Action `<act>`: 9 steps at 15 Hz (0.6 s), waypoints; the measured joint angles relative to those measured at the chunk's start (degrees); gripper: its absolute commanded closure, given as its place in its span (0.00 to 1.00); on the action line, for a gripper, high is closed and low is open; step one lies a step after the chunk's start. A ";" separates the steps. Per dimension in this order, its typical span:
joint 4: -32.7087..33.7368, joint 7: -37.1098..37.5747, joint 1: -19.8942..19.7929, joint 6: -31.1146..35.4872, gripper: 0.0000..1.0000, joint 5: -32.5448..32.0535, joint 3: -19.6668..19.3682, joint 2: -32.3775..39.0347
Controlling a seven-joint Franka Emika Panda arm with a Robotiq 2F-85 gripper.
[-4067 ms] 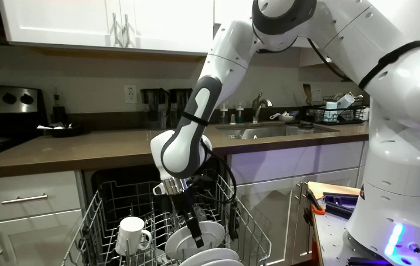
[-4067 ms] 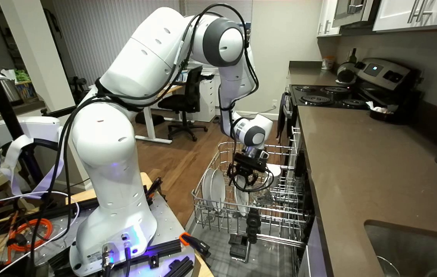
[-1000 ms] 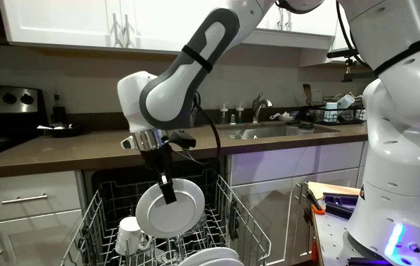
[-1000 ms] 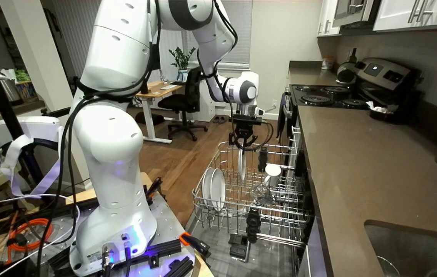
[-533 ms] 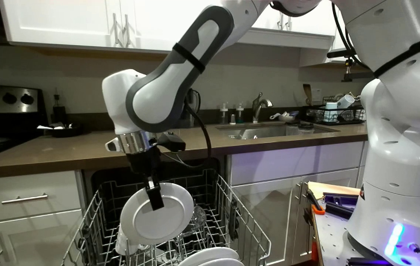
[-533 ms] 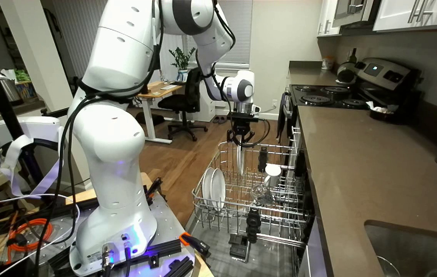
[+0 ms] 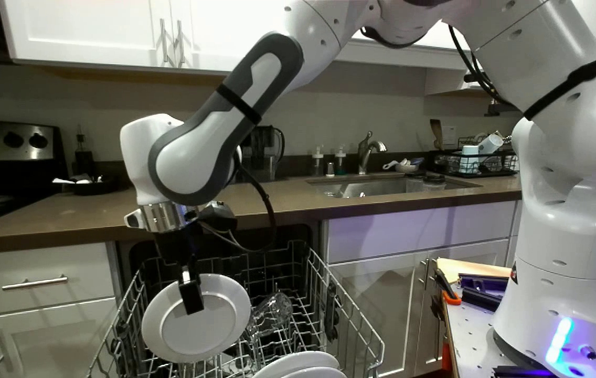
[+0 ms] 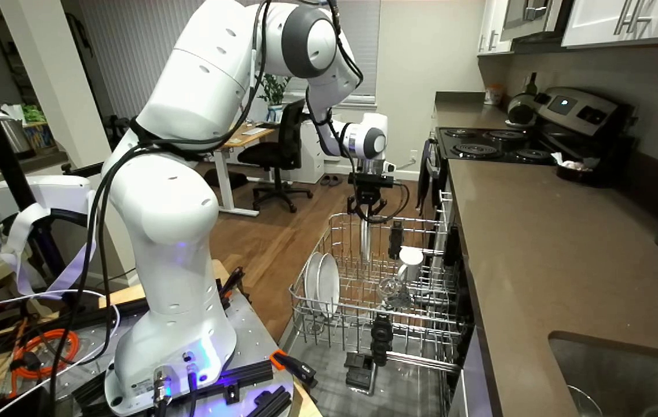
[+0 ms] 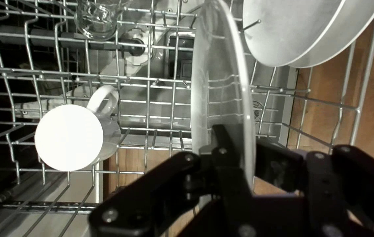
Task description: Pick up the white plate in the dishwasher and move it to the right.
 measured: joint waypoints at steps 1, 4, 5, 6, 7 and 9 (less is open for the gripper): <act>1.45 -0.02 0.01 -0.27 0.93 0.00 0.15 1.16; 6.24 -0.07 0.02 -2.69 0.93 0.14 0.50 4.74; 7.79 -0.07 0.01 -3.65 0.93 0.21 0.52 5.90; 9.35 -0.07 -0.01 -4.65 0.93 0.37 0.52 7.07; 10.80 -0.07 -0.08 -5.58 0.93 0.65 0.53 8.19; 13.49 -0.08 -0.29 -7.13 0.93 1.30 0.53 10.26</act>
